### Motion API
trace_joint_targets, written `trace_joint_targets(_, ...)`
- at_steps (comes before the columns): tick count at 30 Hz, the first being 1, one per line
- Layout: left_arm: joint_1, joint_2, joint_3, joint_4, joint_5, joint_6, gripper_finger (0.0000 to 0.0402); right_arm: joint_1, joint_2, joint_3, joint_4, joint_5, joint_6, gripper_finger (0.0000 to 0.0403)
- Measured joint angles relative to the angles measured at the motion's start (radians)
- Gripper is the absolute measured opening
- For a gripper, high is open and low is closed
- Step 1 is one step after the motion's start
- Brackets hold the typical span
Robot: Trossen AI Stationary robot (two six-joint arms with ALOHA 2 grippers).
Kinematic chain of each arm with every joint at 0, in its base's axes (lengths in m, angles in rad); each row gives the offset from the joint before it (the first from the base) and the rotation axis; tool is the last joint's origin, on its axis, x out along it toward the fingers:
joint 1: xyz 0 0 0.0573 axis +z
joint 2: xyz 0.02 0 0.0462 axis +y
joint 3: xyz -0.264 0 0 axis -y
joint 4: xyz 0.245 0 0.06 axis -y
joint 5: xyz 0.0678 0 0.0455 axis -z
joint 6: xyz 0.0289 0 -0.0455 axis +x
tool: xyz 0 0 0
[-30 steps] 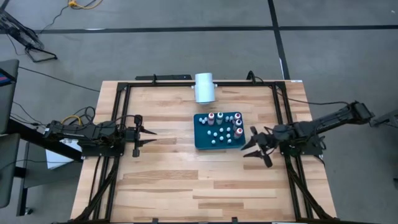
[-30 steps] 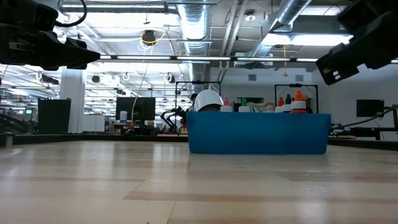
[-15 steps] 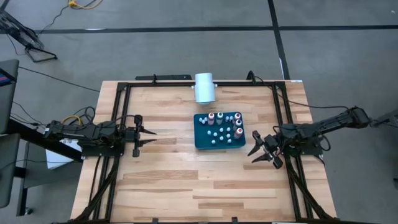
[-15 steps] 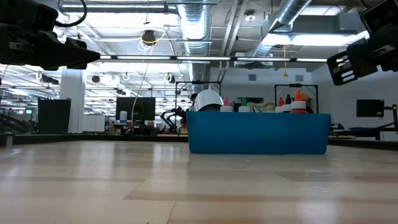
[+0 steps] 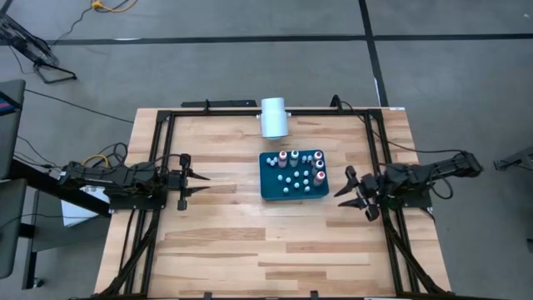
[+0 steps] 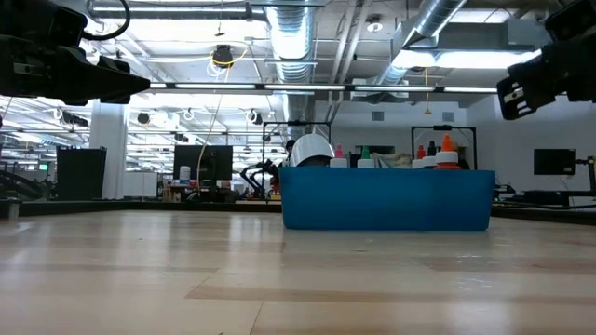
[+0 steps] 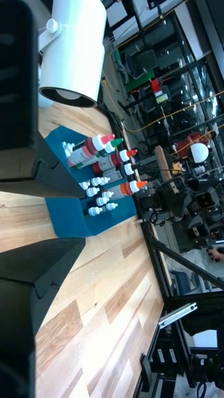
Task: Pick & Place food coloring
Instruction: Return to Home Position
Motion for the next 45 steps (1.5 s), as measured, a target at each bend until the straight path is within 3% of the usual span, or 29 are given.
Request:
trace_joint_targets(8,0.000,0.000,0.000,0.000,0.000,0.000,0.0105,0.004,-0.007,0.013,-0.047,0.076,0.005,0.0135)
trace_joint_targets(45,0.000,0.000,0.000,0.000,0.000,0.000,0.0105,0.004,-0.007,0.016,-0.048,0.067,0.006,0.0138)
